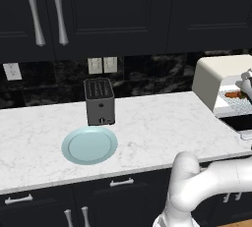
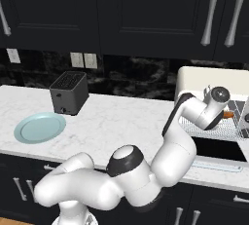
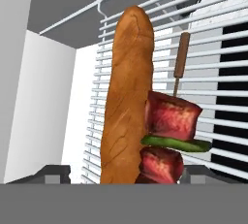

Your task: Pick up the kebab skewer and baguette bread, and place them inside the toaster oven. Close the toaster oven door and start by setting the timer.

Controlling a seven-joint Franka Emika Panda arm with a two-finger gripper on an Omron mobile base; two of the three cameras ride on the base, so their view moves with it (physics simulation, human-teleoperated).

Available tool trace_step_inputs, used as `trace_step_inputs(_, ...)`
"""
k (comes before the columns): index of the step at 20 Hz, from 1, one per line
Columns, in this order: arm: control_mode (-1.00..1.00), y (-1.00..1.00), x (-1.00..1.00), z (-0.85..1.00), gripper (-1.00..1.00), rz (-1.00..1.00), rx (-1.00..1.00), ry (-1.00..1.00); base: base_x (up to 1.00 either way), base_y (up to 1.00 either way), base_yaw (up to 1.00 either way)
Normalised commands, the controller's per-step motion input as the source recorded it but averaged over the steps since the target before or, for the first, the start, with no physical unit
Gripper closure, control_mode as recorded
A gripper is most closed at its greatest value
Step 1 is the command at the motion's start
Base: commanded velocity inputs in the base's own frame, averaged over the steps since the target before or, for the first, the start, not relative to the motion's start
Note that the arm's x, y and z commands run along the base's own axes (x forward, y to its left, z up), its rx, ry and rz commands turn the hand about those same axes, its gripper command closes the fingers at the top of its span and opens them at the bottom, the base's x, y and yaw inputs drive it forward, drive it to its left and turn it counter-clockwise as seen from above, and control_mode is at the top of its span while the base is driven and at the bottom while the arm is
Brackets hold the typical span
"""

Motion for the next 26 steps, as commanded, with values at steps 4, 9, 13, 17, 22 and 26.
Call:
trace_step_inputs(4, -1.0, 0.0, -0.03, 0.0, -1.0, 0.0, 0.0, 0.0, 0.0, 0.0, 0.0)
trace_step_inputs(9, -1.0, 0.0, -0.4, 0.41, -1.0, 0.0, -0.1, -0.02, 0.0, 0.0, 0.0)
trace_step_inputs(13, -1.0, -0.15, -1.0, 0.14, -1.0, 0.11, -0.18, -0.02, 0.0, 0.0, 0.0)
trace_step_inputs(17, -1.0, -0.12, -0.91, -0.09, -1.0, 0.18, -0.18, 0.0, 0.0, 0.0, 0.0)
trace_step_inputs(22, -1.0, 0.02, -0.29, -0.04, -1.0, 0.04, -0.01, 0.0, 0.0, 0.0, 0.0)
trace_step_inputs(26, -1.0, -0.34, -0.46, -0.04, -1.0, 0.34, -0.09, -0.04, 0.0, 0.0, 0.0)
